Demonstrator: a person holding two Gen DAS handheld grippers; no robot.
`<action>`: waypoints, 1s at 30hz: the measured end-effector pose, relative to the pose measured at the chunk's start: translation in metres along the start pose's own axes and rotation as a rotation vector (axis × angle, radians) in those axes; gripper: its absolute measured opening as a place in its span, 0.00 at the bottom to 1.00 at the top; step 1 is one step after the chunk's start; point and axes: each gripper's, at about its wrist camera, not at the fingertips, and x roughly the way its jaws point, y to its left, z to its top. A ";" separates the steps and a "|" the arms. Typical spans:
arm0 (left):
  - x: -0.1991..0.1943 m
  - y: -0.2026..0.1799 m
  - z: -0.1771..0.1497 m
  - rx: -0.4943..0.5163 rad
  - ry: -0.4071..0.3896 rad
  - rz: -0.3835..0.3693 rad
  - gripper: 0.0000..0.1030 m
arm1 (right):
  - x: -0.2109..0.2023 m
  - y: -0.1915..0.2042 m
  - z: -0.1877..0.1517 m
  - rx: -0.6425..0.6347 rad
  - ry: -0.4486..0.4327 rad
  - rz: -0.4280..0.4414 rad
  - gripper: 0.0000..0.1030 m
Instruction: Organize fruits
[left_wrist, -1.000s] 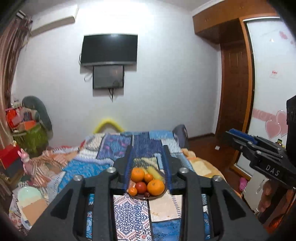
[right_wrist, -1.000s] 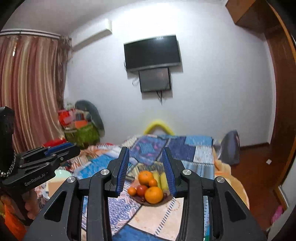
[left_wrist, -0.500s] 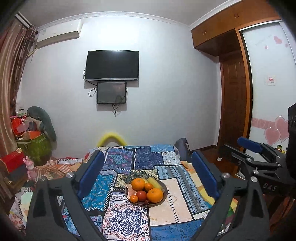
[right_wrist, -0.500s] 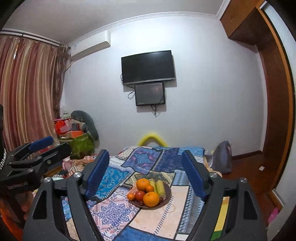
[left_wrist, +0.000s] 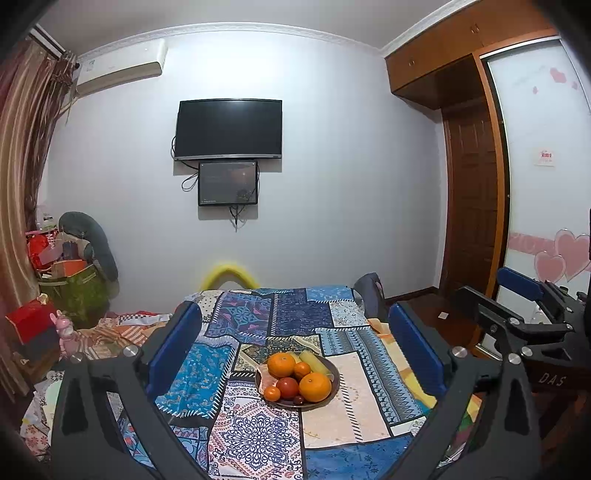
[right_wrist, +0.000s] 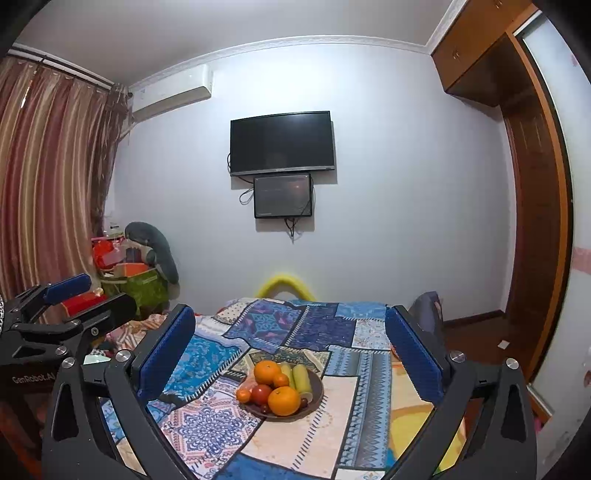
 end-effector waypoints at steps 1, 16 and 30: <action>0.000 0.000 0.000 -0.001 0.001 0.000 1.00 | -0.002 -0.001 -0.002 0.001 0.001 0.000 1.00; 0.000 0.002 -0.001 -0.013 0.005 -0.010 1.00 | -0.003 -0.001 -0.002 0.001 0.003 -0.002 1.00; 0.000 0.001 0.001 -0.019 0.011 -0.025 1.00 | -0.004 -0.002 -0.001 0.003 0.001 -0.005 1.00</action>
